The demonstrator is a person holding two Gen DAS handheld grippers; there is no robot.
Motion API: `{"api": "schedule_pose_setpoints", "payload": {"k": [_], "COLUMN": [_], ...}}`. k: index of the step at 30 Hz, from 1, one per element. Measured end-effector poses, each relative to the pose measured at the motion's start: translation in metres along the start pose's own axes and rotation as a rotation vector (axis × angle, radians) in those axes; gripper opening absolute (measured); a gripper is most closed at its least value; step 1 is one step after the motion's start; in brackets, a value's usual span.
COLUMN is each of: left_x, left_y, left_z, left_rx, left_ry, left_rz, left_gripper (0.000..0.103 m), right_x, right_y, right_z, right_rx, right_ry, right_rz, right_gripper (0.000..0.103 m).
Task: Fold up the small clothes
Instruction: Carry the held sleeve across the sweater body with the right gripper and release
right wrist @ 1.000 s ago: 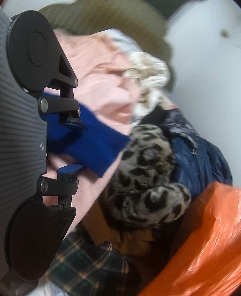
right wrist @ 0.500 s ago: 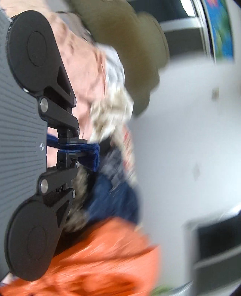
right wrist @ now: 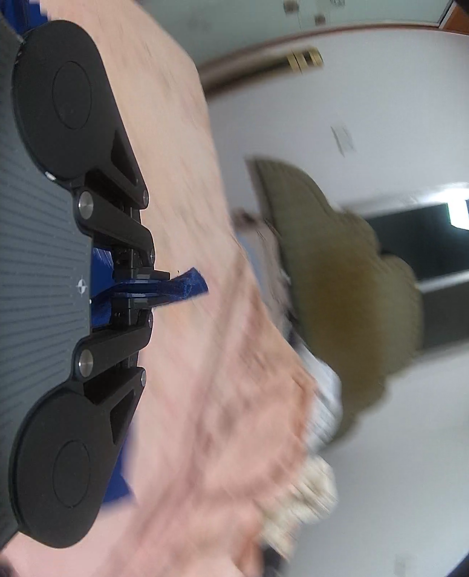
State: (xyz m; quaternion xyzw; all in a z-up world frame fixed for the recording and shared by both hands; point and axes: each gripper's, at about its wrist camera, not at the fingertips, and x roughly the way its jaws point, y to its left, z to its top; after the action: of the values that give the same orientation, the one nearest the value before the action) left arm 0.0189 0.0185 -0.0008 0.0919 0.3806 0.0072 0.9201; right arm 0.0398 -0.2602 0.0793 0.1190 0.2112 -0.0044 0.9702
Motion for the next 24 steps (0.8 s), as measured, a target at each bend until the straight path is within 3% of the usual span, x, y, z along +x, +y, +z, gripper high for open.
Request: {"api": "schedule_pose_setpoints", "payload": {"k": [4,10,24], "left_x": [0.002,0.008,0.015], "left_y": [0.015,0.036,0.062], "left_z": [-0.003,-0.009,-0.016], "left_rx": [-0.028,-0.071,-0.145], "left_ry": [0.006,0.026,0.058], "left_rz": [0.009,0.029,0.065], "left_gripper": [0.103,0.103,0.103], "right_x": [0.033,0.044,0.081], "right_y": [0.065,0.144,0.176], "right_z": [-0.032,-0.064,-0.079], "right_rx": [-0.006,-0.036,0.017], "right_ry": [0.090,0.154,0.221], "right_rz": [0.092,0.175,0.274], "right_gripper": [0.009,0.009,0.009]}}
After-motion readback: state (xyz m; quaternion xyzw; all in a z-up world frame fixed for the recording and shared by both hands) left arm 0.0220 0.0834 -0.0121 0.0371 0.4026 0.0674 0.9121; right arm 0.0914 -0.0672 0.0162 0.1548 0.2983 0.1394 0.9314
